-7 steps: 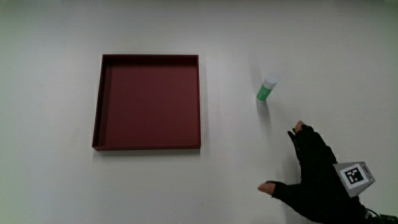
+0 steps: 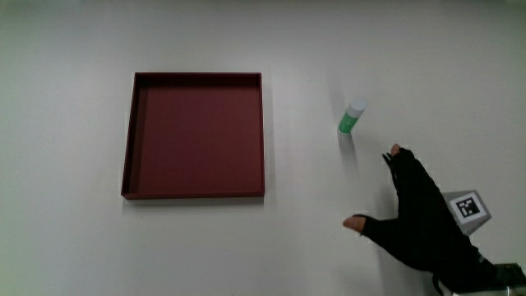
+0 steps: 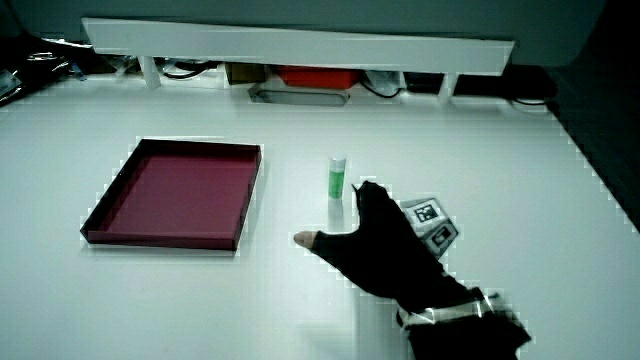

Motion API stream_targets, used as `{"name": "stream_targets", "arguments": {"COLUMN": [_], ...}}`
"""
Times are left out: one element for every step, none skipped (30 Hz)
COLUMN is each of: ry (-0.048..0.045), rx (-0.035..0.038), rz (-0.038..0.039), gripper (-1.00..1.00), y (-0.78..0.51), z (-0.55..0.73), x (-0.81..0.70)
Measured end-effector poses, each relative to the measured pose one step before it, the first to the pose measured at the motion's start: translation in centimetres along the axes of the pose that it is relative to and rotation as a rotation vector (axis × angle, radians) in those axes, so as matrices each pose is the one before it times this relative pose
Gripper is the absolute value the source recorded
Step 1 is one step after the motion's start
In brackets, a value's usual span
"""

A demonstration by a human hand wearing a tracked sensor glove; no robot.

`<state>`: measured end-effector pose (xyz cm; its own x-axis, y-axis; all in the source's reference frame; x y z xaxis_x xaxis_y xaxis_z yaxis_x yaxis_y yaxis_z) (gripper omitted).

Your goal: Pick glue stick

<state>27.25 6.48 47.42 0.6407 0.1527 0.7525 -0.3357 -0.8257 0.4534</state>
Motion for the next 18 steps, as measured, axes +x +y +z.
{"name": "stream_targets", "arguments": {"ry": [0.10436, -0.01938, 0.01797, 0.02715, -0.00302, 0.02173, 0.0108, -0.01524, -0.01524, 0.01231, 0.01231, 0.02844, 0.01428, 0.01377, 0.05299, -0.00209, 0.03176, 0.01695], "rx": [0.01983, -0.00208, 0.00055, 0.00901, 0.00321, 0.00068, 0.00193, 0.00465, 0.00465, 0.00696, 0.00696, 0.00585, 0.00989, 0.00199, 0.00488, 0.01486, -0.0011, 0.00912], "rz": [0.05467, -0.0471, -0.02896, -0.00145, -0.04948, 0.00856, 0.00563, -0.05738, -0.05738, 0.00379, 0.00379, 0.0578, -0.03775, 0.01909, -0.0122, 0.00596, 0.03022, -0.00018], "gripper": [0.0, 0.0, 0.0, 0.0, 0.0, 0.0, 0.0, 0.0, 0.0, 0.0, 0.0, 0.0, 0.0, 0.0, 0.0, 0.0, 0.0, 0.0], "y": [0.45, 0.263, 0.227, 0.345, 0.29, 0.445, 0.489, 0.38, 0.395, 0.495, 0.495, 0.512, 0.192, 0.53, 0.149, 0.606, 0.316, 0.318], "z": [0.088, 0.308, 0.2, 0.134, 0.151, 0.095, 0.105, 0.151, 0.146, 0.11, 0.108, 0.054, 0.048, 0.077, -0.076, 0.085, -0.147, -0.111], "x": [0.27, 0.13, -0.109, 0.212, 0.029, -0.102, 0.146, 0.252, 0.232, 0.148, 0.149, 0.078, -0.186, 0.421, -0.387, 0.623, -0.366, -0.027]}}
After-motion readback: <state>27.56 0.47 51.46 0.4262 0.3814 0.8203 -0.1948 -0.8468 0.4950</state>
